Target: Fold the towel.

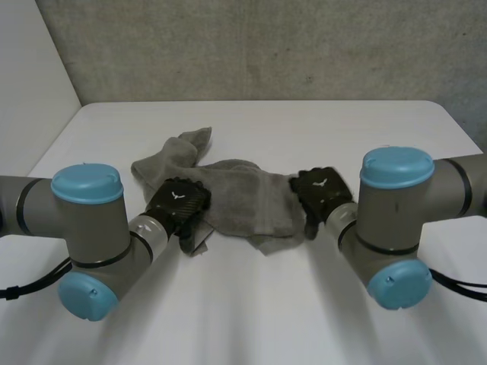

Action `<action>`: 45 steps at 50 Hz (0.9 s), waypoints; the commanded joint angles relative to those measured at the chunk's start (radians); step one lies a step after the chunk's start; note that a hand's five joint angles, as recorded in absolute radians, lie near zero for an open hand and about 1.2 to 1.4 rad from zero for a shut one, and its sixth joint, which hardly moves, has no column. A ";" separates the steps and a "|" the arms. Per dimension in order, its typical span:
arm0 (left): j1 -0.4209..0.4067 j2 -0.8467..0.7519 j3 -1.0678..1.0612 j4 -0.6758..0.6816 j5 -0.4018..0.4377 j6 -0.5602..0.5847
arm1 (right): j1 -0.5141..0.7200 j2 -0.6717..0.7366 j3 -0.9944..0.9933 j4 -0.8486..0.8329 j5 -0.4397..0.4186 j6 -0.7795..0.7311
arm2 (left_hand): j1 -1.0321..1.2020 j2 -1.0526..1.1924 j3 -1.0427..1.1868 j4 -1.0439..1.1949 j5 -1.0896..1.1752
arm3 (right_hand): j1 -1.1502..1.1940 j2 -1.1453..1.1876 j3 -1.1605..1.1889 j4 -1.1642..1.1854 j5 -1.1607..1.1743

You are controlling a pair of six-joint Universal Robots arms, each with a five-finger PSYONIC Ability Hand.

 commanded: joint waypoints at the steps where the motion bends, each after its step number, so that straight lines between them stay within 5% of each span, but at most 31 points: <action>1: 0.001 0.000 0.004 0.002 -0.005 0.000 | 0.017 0.072 -0.041 0.002 -0.075 0.060 | 0.039 0.046 0.045 0.052 0.034 | 0.020 0.034 0.028 0.031 0.063; 6: 0.001 -0.009 0.011 0.002 -0.006 0.000 | 0.017 0.147 -0.108 0.006 -0.083 0.068 | 0.083 0.090 0.089 0.096 0.078 | 0.516 0.530 0.524 0.527 0.559; 8: 0.001 -0.012 0.015 -0.001 -0.006 0.000 | 0.016 0.173 -0.143 0.006 -0.083 0.069 | 0.109 0.116 0.116 0.122 0.105 | 0.974 0.988 0.982 0.985 1.017; 17: -0.001 0.002 -0.002 -0.006 -0.008 -0.005 | -0.055 0.122 -0.243 -0.008 -0.043 0.147 | 0.080 0.087 0.087 0.093 0.075 | 0.976 0.990 0.984 0.987 1.019; 20: -0.007 0.015 -0.006 -0.006 -0.008 -0.012 | -0.113 0.145 -0.341 0.006 0.048 0.153 | 0.063 0.070 0.069 0.075 0.058 | 0.976 0.990 0.984 0.987 1.019; 28: -0.019 0.041 -0.011 0.002 -0.006 -0.031 | -0.179 0.238 -0.443 0.065 0.170 -0.052 | 0.057 0.064 0.063 0.069 0.052 | 0.976 0.990 0.984 0.987 1.019; 30: -0.019 0.043 -0.011 0.002 -0.006 -0.031 | -0.182 0.238 -0.430 0.066 0.173 -0.049 | 0.057 0.064 0.063 0.069 0.052 | 0.930 0.944 0.938 0.941 0.973; 32: -0.022 0.043 -0.012 0.002 -0.006 -0.031 | -0.187 0.231 -0.394 0.069 0.172 -0.028 | 0.057 0.064 0.063 0.069 0.052 | 0.282 0.295 0.289 0.293 0.325; 33: -0.022 0.043 -0.012 0.002 -0.006 -0.031 | -0.187 0.231 -0.394 0.069 0.172 -0.028 | 0.057 0.064 0.063 0.069 0.052 | 0.278 0.292 0.286 0.289 0.321; 35: -0.027 0.038 -0.012 0.002 -0.006 -0.031 | -0.182 0.202 -0.345 0.072 0.169 0.001 | 0.057 0.064 0.063 0.069 0.052 | -0.143 -0.129 -0.135 -0.132 -0.100; 45: -0.030 0.025 -0.008 0.003 -0.001 -0.032 | -0.161 -0.015 -0.089 0.016 0.068 0.040 | 0.060 0.067 0.066 0.072 0.055 | -0.200 -0.187 -0.193 -0.189 -0.157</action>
